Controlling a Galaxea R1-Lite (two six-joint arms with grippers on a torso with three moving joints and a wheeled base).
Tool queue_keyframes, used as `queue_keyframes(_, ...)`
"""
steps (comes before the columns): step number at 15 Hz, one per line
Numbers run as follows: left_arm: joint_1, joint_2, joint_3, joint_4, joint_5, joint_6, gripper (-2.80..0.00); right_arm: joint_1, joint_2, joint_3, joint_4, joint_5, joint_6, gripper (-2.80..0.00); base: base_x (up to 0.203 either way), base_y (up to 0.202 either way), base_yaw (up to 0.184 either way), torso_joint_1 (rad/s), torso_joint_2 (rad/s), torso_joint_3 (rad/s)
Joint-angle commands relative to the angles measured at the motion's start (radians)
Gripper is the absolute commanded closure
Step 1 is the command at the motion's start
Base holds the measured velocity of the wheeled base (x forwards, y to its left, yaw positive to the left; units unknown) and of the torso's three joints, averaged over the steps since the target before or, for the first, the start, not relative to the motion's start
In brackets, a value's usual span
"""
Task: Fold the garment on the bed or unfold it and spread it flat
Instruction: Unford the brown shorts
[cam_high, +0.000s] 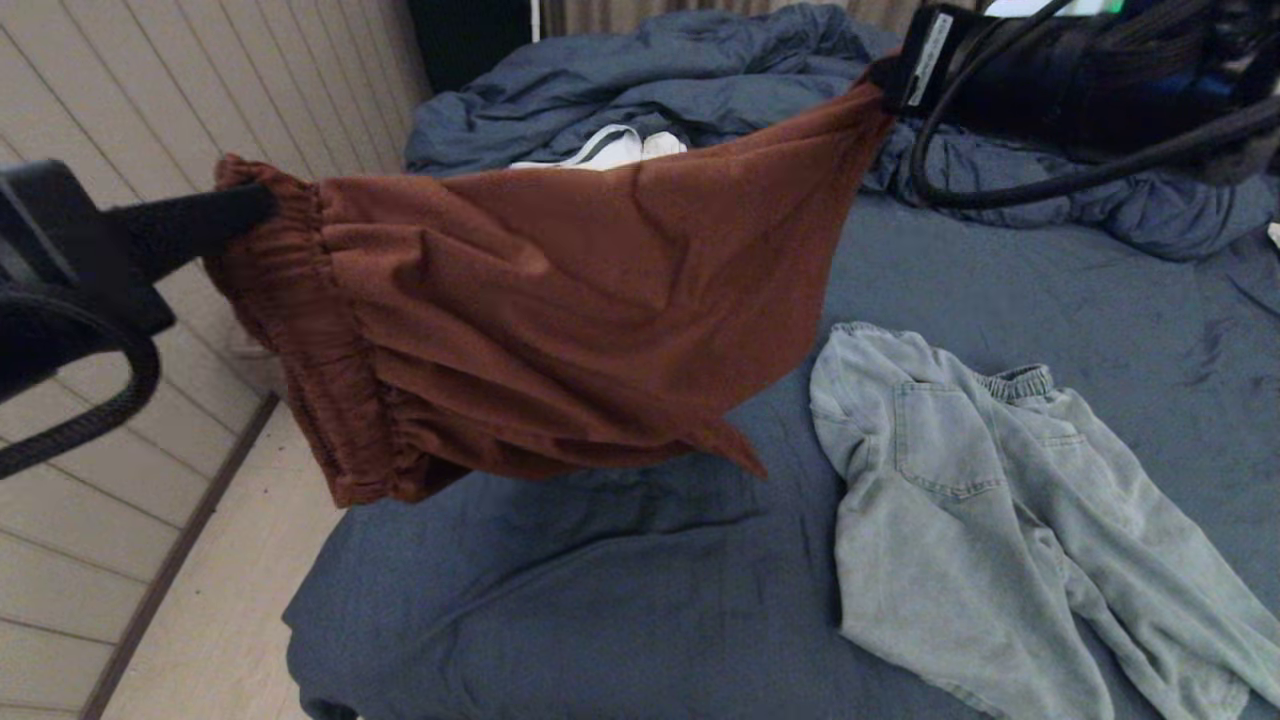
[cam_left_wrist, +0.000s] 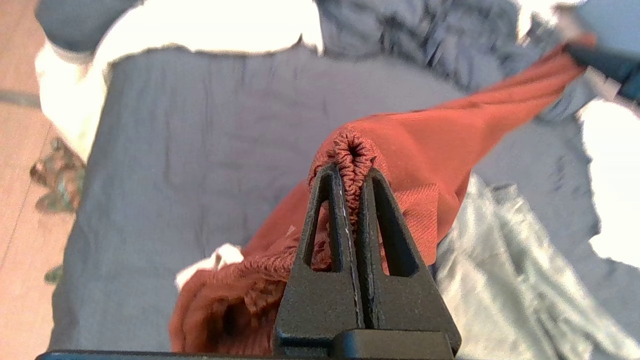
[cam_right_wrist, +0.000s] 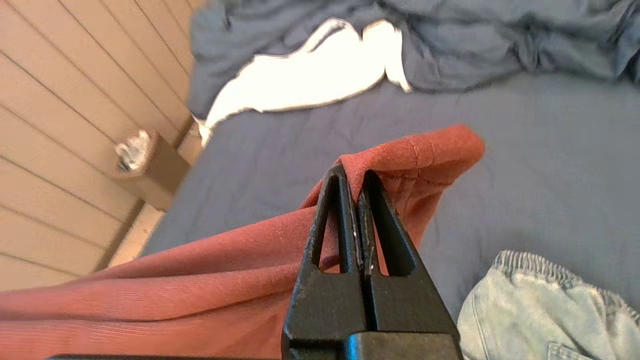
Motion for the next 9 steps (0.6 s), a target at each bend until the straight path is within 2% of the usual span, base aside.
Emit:
queue_keyframes(1,-0.001,-0.054,-0.063,0.044,0.002,0.004,0.00,0.014,-0.070,0.009,0.001,-0.001,0.001,0.00,0.000,0.000,0.000,0.000,0.00,0.000)
queue_keyframes(6,-0.001,-0.138,-0.149,0.064,-0.001,0.110,0.00,0.079,-0.161,0.022,0.031,-0.001,-0.002,0.00,0.000,0.000,0.000,0.000,0.00,0.000)
queue_keyframes(9,-0.001,-0.206,-0.183,0.137,-0.012,0.146,0.00,0.100,-0.210,0.040,0.032,0.000,-0.005,0.00,0.000,0.000,0.000,0.000,0.00,0.000)
